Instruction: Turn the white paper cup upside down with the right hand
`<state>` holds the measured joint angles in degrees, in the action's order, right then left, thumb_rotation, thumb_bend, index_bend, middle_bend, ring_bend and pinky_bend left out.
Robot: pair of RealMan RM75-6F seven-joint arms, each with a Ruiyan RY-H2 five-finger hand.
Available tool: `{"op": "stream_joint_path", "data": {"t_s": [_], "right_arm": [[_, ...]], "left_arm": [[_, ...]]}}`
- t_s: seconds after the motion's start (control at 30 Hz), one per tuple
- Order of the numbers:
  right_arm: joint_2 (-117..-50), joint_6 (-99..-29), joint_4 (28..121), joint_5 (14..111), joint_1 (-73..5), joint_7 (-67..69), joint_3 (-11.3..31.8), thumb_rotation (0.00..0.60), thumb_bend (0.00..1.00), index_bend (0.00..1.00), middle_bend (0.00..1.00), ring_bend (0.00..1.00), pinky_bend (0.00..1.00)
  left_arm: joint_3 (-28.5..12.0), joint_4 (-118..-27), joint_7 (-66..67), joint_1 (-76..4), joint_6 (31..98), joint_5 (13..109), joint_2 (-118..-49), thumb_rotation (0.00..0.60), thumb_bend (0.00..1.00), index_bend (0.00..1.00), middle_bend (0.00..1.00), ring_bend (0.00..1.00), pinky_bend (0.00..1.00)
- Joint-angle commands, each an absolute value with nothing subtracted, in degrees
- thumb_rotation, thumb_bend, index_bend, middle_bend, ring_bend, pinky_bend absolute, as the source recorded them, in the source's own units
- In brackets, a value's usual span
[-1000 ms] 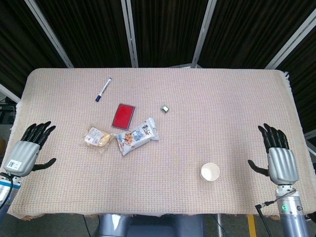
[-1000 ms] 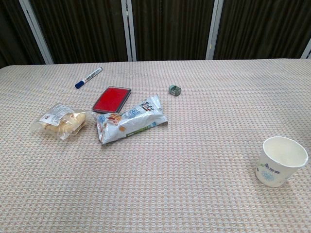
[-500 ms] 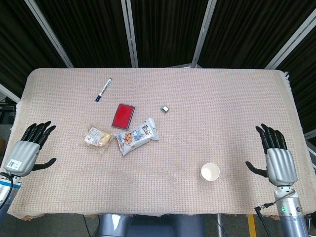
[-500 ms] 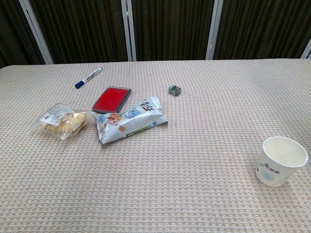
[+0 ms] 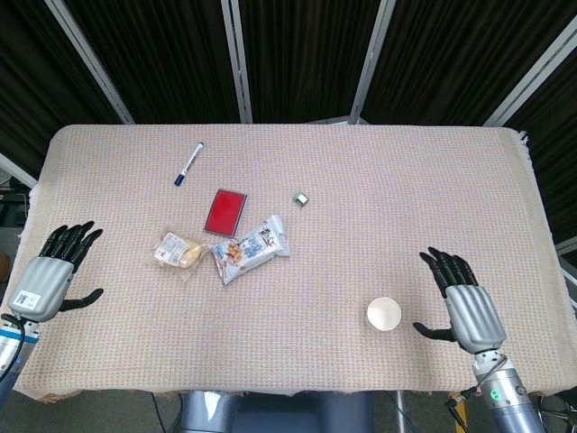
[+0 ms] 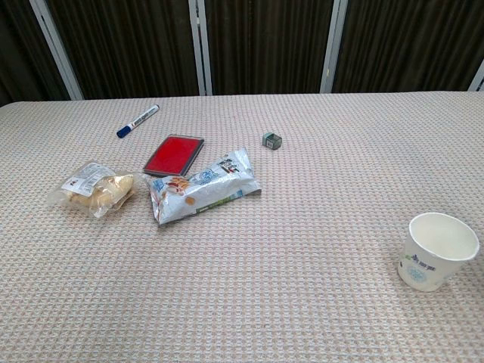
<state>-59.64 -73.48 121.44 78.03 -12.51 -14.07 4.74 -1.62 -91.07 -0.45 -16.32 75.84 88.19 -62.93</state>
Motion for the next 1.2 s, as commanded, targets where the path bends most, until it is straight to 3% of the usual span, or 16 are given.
{"op": "stream_joint_path", "data": {"t_s": [0.03,0.2,0.37,1.2], "right_arm": [[-60.1,-69.8,124.1,75.4,-14.6,-16.5,4.0,0.6,0.0,0.09,0.0,0.0,0.0],[-62.6,-66.6,125.3,71.5,-17.0,-20.1,3.8,0.6,0.07,0.14,0.0,0.0,0.0],[-66.3,-65.1,124.4,66.5,-19.2,-25.0,3.7,0.6,0.08,0.15,0.0,0.0,0.0],[-75.7,-66.5,117.6,52.8,-24.1,-31.1,4.6,0.6,0.13,0.27,0.0,0.0,0.0]], "left_arm": [[-1.6,-91.1,-0.4,-16.3,75.8,88.2,-62.9,0.6,0.16,0.0,0.0,0.0,0.0],[-1.6,-91.0,-0.6,-16.4,75.8,88.2,-62.9,0.6,0.16,0.0,0.0,0.0,0.0],[-1.6,-90.9,-0.9,-16.4,75.8,88.3,-62.8,0.6,0.16,0.0,0.0,0.0,0.0],[-1.6,-91.0,-0.8,-16.5,75.6,88.2,-62.8,0.6,0.16,0.0,0.0,0.0,0.0]]}}
